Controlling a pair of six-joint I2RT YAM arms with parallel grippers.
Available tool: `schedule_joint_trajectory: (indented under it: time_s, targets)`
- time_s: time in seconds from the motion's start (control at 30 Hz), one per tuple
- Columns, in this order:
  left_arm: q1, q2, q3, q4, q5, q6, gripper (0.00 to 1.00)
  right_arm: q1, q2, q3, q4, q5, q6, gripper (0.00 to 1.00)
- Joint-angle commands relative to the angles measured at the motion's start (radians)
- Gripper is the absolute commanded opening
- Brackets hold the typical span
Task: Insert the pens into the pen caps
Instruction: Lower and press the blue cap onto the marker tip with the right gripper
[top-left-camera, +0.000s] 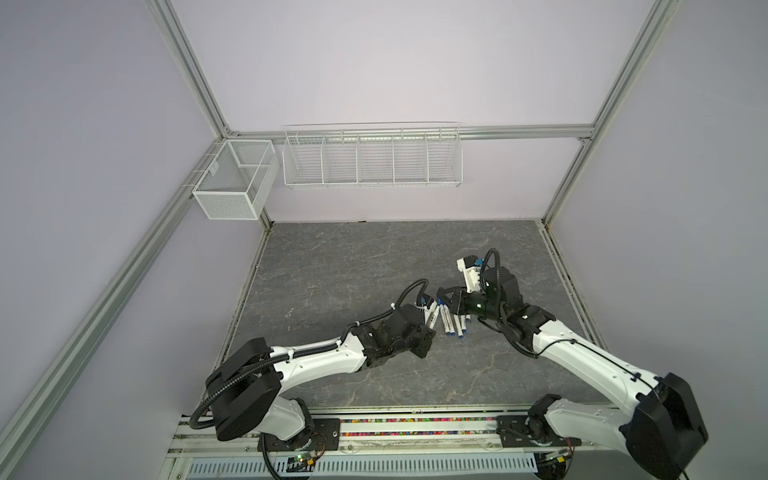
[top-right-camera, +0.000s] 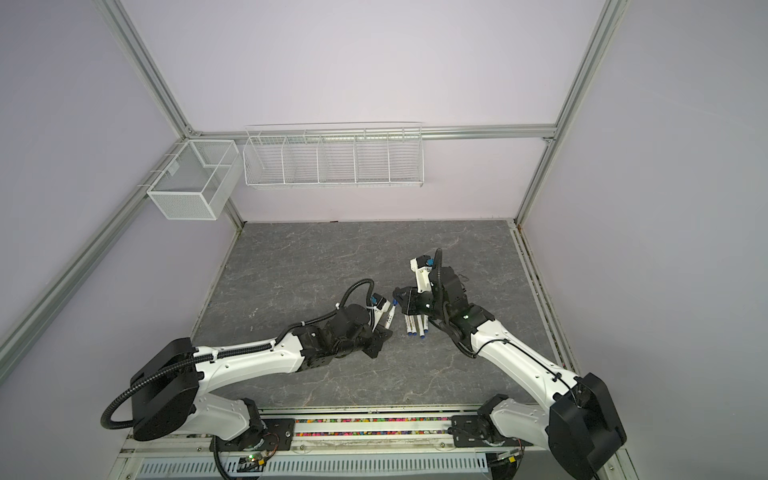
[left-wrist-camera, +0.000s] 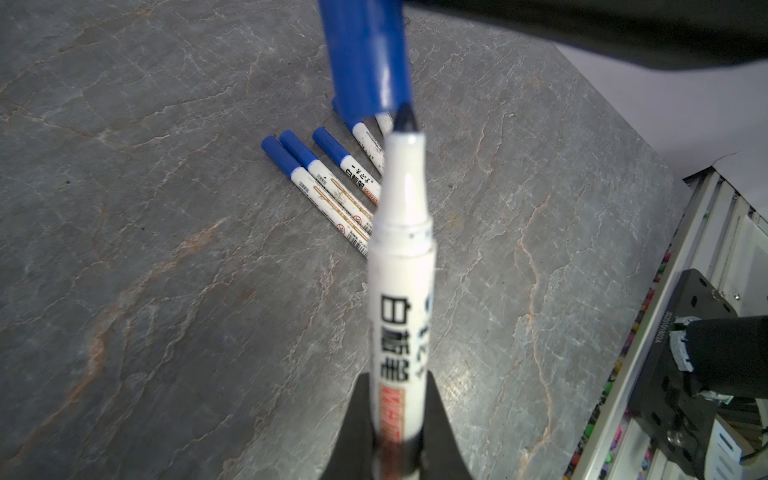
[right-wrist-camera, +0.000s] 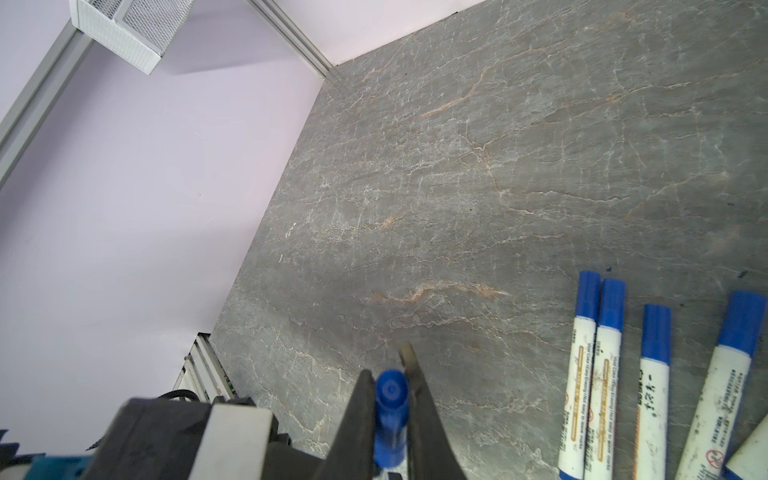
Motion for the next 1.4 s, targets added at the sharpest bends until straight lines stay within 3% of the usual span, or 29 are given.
schedule_joint_trajectory:
  time_s: [0.0,0.4,0.87,1.1,1.37]
  targets:
    - [-0.005,0.007,0.027,0.002,-0.006,0.011,0.0,0.002,-0.022,0.008,-0.043,-0.031,-0.032,0.07]
    - [-0.003,-0.002,0.031,-0.005,-0.036,-0.007,0.0,0.0,-0.015,0.024,-0.163,-0.203,-0.12,0.06]
    - [-0.003,0.01,0.034,0.005,0.027,0.032,0.0,-0.023,-0.088,0.02,-0.032,-0.07,-0.034,0.07]
    - [-0.003,-0.006,0.019,0.015,0.026,0.032,0.0,-0.046,-0.053,0.071,-0.088,-0.027,-0.054,0.07]
    - [-0.002,-0.012,0.011,0.021,0.021,0.031,0.0,-0.046,-0.016,0.063,-0.12,-0.057,-0.065,0.07]
